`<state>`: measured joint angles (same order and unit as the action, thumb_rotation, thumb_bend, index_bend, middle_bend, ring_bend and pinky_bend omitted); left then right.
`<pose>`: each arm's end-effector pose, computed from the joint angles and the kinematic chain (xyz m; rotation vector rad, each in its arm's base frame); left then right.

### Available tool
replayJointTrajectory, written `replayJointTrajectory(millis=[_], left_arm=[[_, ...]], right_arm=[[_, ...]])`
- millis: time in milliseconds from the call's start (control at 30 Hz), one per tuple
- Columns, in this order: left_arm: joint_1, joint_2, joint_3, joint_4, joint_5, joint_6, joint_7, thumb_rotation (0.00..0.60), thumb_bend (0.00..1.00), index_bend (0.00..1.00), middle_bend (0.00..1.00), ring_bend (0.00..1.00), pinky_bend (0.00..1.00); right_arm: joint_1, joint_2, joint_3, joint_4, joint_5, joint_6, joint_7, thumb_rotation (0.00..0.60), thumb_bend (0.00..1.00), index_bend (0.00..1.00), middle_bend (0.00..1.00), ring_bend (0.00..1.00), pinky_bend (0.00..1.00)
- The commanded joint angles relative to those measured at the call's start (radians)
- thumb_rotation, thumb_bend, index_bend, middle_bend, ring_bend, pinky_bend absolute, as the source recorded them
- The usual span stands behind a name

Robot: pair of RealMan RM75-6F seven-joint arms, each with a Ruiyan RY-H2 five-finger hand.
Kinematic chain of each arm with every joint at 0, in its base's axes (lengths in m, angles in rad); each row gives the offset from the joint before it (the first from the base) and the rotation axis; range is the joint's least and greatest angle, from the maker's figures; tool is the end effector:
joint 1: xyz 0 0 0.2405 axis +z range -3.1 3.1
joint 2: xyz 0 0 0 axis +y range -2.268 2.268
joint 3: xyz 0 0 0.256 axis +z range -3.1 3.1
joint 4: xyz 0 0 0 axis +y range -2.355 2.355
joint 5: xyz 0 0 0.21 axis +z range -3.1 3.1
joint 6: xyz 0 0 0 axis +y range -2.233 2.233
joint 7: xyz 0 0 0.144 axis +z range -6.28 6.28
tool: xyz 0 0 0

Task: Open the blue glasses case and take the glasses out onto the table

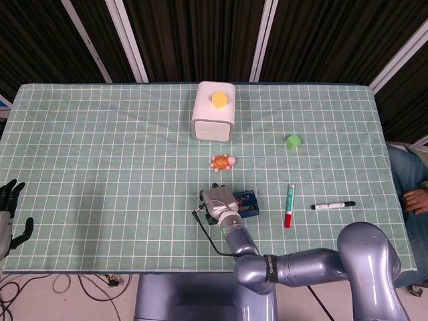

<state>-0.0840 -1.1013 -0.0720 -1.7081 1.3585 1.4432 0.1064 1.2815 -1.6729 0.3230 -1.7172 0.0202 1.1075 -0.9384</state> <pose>-0.3122 0.1827 0.1598 -1.2986 -0.9655 -0.8047 -0.0035 -0.3260 -0.0691 1.9520 -1.2236 0.5113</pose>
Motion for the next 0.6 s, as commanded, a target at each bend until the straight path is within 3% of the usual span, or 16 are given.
replayJointTrajectory(millis=[33,600], left_arm=[[0.0,0.0,0.0,0.0,0.001,0.0,-0.001,0.6,0.46,0.03,0.0,0.0,0.0],[0.0,0.001,0.002,-0.002,0.003,-0.001,-0.001,0.6,0.46,0.03,0.0,0.0,0.0]], right_arm=[[0.003,-0.005,-0.005,0.01,0.0,0.0,-0.003,0.6,0.53,0.31,0.35,0.13,0.2],[0.013,-0.052,-0.038,0.075,-0.04,0.003,-0.019,0.6,0.49,0.31,0.24,0.12,0.2]])
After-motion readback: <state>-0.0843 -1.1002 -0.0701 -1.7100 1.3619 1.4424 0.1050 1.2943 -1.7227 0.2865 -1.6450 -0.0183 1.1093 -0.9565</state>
